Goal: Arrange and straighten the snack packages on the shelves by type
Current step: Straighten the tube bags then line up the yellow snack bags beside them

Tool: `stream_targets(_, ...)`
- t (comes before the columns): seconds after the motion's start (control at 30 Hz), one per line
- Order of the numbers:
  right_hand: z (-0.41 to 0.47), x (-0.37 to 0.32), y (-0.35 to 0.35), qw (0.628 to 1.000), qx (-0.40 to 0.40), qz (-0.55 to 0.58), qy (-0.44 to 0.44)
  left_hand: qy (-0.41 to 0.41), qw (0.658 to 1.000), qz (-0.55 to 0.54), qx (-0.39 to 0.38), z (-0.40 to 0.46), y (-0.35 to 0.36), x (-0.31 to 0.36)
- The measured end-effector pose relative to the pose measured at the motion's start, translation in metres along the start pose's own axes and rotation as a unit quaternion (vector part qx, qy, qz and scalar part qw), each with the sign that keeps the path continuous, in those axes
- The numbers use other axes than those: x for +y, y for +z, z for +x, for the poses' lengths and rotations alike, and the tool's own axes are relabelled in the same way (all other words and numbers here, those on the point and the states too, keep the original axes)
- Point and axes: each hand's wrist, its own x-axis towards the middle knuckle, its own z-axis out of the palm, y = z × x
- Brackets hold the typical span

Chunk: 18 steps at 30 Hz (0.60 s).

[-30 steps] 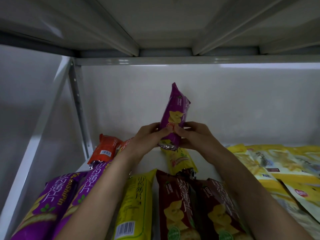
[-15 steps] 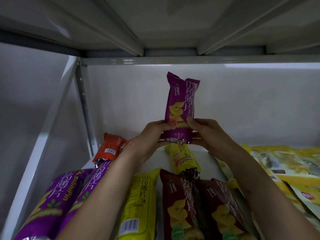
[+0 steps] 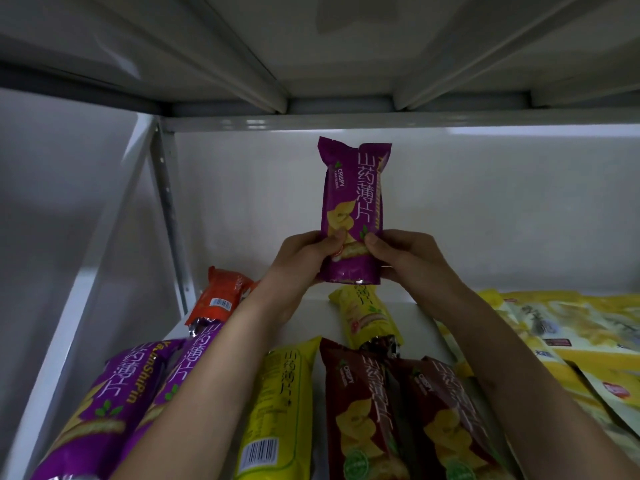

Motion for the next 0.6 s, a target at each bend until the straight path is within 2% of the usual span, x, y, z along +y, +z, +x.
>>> stream_targets(0.1,0.0009,-0.0021,-0.0025,1.000,0.003,-0.011,0.000,-0.015,1.000,-0.013,0.003,-0.0003,0.0028,0.0027)
stream_targets(0.27,-0.0012,-0.0070,-0.0029,0.999,-0.034,-0.008,0.008,0.015,1.000,0.000,0.024,0.0002,-0.0002,-0.0018)
stream_targets(0.5,-0.0014,-0.0085,-0.0038,0.998,0.034,-0.008,-0.045,0.018,0.999,0.024,-0.018,-0.0028,0.0044,0.0003)
stream_targets(0.6,-0.0031,-0.0071,-0.0029,0.996,0.049,-0.044,-0.062,0.042,0.999,0.022,-0.002,0.0005,0.0043,-0.0002)
